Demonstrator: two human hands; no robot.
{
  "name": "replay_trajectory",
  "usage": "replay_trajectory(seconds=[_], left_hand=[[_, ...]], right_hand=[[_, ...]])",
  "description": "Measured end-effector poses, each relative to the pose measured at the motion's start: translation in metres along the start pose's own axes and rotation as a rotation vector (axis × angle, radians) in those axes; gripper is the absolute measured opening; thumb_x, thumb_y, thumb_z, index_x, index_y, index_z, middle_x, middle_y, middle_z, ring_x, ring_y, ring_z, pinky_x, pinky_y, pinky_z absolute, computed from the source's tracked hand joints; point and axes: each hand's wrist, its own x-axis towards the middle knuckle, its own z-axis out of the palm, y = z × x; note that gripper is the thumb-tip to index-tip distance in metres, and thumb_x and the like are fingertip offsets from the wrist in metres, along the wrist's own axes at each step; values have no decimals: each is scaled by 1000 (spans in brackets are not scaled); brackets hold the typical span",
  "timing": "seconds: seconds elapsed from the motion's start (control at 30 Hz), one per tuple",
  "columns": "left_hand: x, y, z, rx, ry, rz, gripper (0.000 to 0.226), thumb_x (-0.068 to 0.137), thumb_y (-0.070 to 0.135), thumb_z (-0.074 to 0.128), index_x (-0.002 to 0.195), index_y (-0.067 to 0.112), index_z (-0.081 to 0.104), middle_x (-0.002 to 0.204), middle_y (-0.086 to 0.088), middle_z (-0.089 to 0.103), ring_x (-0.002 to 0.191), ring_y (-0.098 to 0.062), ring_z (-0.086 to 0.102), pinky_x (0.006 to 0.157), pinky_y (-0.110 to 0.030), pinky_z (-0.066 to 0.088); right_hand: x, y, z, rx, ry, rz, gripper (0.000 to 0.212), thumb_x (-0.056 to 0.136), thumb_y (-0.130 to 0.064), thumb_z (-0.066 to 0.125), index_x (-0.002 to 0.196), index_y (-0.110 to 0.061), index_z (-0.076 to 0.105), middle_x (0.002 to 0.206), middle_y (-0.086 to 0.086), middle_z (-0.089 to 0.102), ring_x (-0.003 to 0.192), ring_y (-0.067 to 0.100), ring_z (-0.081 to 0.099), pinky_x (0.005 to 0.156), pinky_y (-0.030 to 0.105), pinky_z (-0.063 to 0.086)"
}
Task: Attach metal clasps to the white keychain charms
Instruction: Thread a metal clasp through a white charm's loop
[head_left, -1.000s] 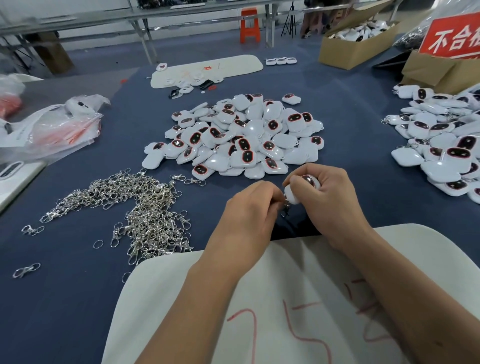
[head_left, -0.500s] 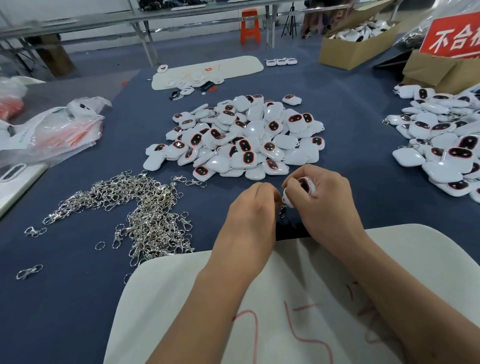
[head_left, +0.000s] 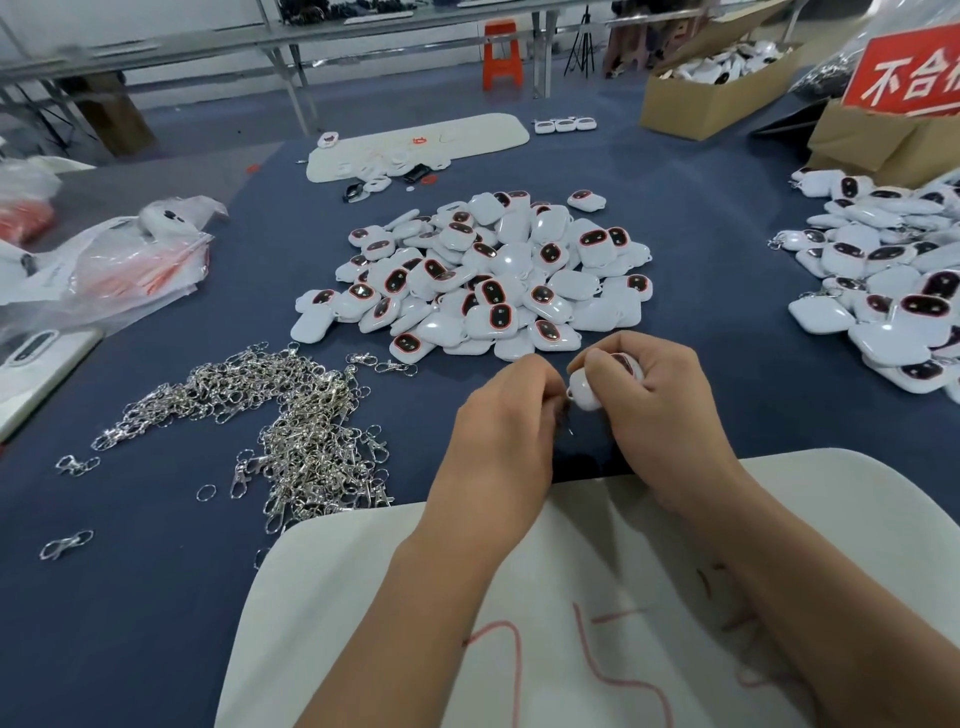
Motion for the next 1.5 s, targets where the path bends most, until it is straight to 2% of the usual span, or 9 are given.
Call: replay_trajectory(seconds=[0.1, 0.2, 0.4, 0.67, 0.87, 1.03, 1.2, 1.33, 1.5], left_hand=[[1, -2, -4, -128, 42, 21, 13, 96, 1, 58, 90, 12, 62, 76, 7, 65, 73, -13, 63, 69, -30, 50], [4, -4, -5, -284, 56, -21, 11, 95, 4, 64, 88, 12, 68, 73, 7, 67, 71, -11, 64, 68, -17, 48], [5, -7, -5, -453, 41, -117, 16, 89, 7, 72, 89, 23, 74, 78, 12, 71, 71, -6, 65, 71, -18, 52], [5, -6, -7, -415, 69, -115, 22, 86, 5, 73, 84, 27, 74, 79, 12, 72, 73, -6, 66, 71, -17, 50], [7, -10, -8, -329, 81, -94, 11, 90, 10, 74, 81, 16, 70, 72, 7, 69, 67, -11, 64, 65, -18, 47], [7, -13, -7, -341, 112, -140, 13, 90, 6, 72, 83, 17, 73, 74, 8, 71, 66, -6, 64, 66, -18, 48], [9, -14, -6, -406, 129, -197, 24, 91, -5, 64, 83, 16, 72, 73, 0, 71, 66, -15, 65, 70, -32, 56], [11, -14, -8, -541, 158, -268, 20, 90, -9, 65, 95, 10, 68, 74, -11, 73, 63, -17, 66, 66, -32, 57], [10, -14, -11, -722, 156, -320, 3, 93, -8, 63, 95, -6, 62, 74, -13, 74, 58, -12, 64, 55, -21, 51]], right_hand=[[-1, 2, 1, 117, -9, 52, 20, 82, -28, 54, 75, -20, 72, 59, -4, 58, 57, 21, 40, 51, 33, 33], [0, 4, 1, 193, -22, 81, 21, 82, -27, 53, 78, -20, 73, 62, 6, 53, 60, 26, 35, 55, 40, 30], [2, 8, 0, 271, -38, 93, 21, 82, -25, 53, 77, -18, 73, 61, 4, 51, 52, 21, 35, 49, 34, 28], [1, 8, -1, 286, -81, 6, 19, 93, -27, 58, 81, -20, 71, 67, 9, 52, 55, 20, 34, 50, 27, 26], [-2, 3, -4, 144, -158, -220, 14, 105, -27, 60, 93, -21, 66, 66, -9, 51, 61, 8, 38, 57, 17, 34], [-4, 3, -3, 21, -213, -286, 15, 107, -10, 55, 103, -22, 64, 74, -17, 58, 64, 3, 49, 61, 10, 37], [-5, 4, -2, -23, -251, -324, 16, 104, -4, 59, 106, -19, 64, 72, -28, 59, 66, 0, 56, 63, 7, 39], [-6, 5, -2, 36, -231, -283, 19, 103, -7, 62, 103, -26, 65, 68, -22, 58, 60, 3, 50, 58, 11, 38], [-1, 8, -5, 191, -103, -170, 15, 91, -10, 58, 77, -13, 61, 57, -3, 44, 52, 11, 35, 49, 20, 32]])
